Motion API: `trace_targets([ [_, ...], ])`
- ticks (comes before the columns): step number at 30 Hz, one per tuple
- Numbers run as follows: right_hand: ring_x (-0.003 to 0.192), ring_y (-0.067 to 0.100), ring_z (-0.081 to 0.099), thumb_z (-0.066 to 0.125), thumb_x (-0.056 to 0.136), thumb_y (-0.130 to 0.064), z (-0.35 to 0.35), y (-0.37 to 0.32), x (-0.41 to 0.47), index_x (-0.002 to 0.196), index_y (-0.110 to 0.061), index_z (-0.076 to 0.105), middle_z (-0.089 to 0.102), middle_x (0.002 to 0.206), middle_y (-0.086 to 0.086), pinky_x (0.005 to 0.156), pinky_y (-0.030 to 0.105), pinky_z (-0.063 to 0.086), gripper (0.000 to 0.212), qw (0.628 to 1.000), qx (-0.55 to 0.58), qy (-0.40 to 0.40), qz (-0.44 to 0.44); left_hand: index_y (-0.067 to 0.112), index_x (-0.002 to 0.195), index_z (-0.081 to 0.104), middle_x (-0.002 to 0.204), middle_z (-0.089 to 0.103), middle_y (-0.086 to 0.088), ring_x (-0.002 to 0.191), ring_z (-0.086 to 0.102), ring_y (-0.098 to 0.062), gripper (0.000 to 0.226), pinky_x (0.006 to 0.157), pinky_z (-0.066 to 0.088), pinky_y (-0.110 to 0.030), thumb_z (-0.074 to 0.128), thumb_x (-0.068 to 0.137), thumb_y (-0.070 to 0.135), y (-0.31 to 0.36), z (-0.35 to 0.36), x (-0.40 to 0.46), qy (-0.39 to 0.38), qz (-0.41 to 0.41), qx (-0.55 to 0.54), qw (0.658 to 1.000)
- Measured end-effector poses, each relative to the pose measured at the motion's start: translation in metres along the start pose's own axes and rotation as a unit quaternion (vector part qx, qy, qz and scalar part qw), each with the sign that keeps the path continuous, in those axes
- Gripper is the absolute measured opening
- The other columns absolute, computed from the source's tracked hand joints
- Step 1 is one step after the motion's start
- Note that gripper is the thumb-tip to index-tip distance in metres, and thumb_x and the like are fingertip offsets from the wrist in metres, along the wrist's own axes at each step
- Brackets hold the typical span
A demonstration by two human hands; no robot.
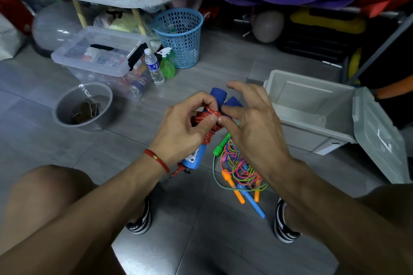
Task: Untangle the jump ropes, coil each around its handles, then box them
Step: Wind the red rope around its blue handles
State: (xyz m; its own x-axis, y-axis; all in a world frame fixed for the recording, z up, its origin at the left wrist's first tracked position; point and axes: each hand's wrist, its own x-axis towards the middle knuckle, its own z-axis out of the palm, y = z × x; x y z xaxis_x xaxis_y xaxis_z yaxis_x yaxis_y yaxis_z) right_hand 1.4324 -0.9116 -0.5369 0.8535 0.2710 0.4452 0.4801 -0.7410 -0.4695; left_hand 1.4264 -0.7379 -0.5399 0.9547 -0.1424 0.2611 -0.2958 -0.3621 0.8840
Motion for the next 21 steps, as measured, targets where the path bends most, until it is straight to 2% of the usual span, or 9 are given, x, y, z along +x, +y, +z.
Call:
trace_targets([
  [3,0.123,0.015,0.045,0.078,0.084,-0.014,0.007,0.001,-0.001,0.092,-0.013,0.080,0.058,0.135,0.000,0.100,0.006,0.029,0.008,0.998,0.059,0.010,-0.006,0.013,0.095,0.061,0.087,0.067,-0.008,0.079,0.069,-0.026,0.008,0.074,0.057,-0.050,0.067,0.091,0.009,0.001,-0.001,-0.003,-0.002,0.003,0.009,1.000],
  [5,0.122,0.013,0.045,0.079,0.083,-0.016,0.007,0.003,0.001,0.090,-0.013,0.078,0.057,0.137,-0.001,0.098,0.001,0.025,0.008,0.995,0.097,-0.003,0.009,0.011,0.096,0.062,0.089,0.067,-0.008,0.081,0.070,-0.025,0.008,0.076,0.057,-0.049,0.067,0.092,0.008,0.000,-0.002,-0.005,-0.006,-0.001,0.007,1.000],
  [8,0.126,0.009,0.044,0.077,0.085,-0.021,0.006,0.008,0.004,0.088,-0.014,0.069,0.050,0.142,-0.004,0.099,0.002,0.024,0.011,0.990,0.132,-0.056,0.012,0.012,0.097,0.062,0.089,0.068,-0.008,0.083,0.070,-0.026,0.009,0.076,0.057,-0.050,0.068,0.092,0.006,-0.002,-0.007,-0.006,-0.016,-0.005,0.009,1.000],
  [12,0.125,0.009,0.049,0.077,0.085,-0.019,0.003,0.013,0.005,0.081,-0.014,0.062,0.045,0.136,-0.004,0.101,0.017,0.038,0.016,0.977,0.180,-0.109,-0.029,0.010,0.099,0.062,0.092,0.067,-0.014,0.082,0.067,-0.038,0.009,0.071,0.056,-0.056,0.067,0.092,0.010,-0.003,-0.010,-0.011,-0.043,-0.022,-0.029,0.998],
  [15,0.122,0.009,0.049,0.076,0.086,-0.020,-0.001,0.015,0.007,0.078,-0.015,0.060,0.043,0.131,-0.003,0.097,0.014,0.038,0.019,0.974,0.177,-0.141,-0.027,0.008,0.101,0.063,0.095,0.069,-0.011,0.090,0.069,-0.032,0.010,0.080,0.057,-0.055,0.067,0.092,0.008,-0.001,-0.010,-0.013,-0.067,-0.036,-0.044,0.996],
  [18,0.122,0.005,0.045,0.073,0.090,-0.026,-0.003,0.016,0.004,0.080,-0.016,0.060,0.039,0.131,-0.005,0.094,0.007,0.035,0.019,0.972,0.128,-0.195,-0.031,0.007,0.102,0.063,0.097,0.070,-0.011,0.091,0.070,-0.028,0.013,0.083,0.057,-0.054,0.069,0.091,0.003,-0.003,-0.012,-0.015,-0.090,-0.055,-0.060,0.993],
  [21,0.121,0.001,0.045,0.071,0.092,-0.028,-0.006,0.019,0.004,0.082,-0.016,0.061,0.041,0.131,-0.004,0.096,0.009,0.035,0.018,0.972,0.144,-0.186,-0.006,0.005,0.114,0.055,0.108,0.065,-0.015,0.096,0.065,-0.030,0.036,0.084,0.054,-0.052,0.076,0.085,0.001,-0.001,-0.012,-0.015,-0.136,-0.075,-0.094,0.983],
])
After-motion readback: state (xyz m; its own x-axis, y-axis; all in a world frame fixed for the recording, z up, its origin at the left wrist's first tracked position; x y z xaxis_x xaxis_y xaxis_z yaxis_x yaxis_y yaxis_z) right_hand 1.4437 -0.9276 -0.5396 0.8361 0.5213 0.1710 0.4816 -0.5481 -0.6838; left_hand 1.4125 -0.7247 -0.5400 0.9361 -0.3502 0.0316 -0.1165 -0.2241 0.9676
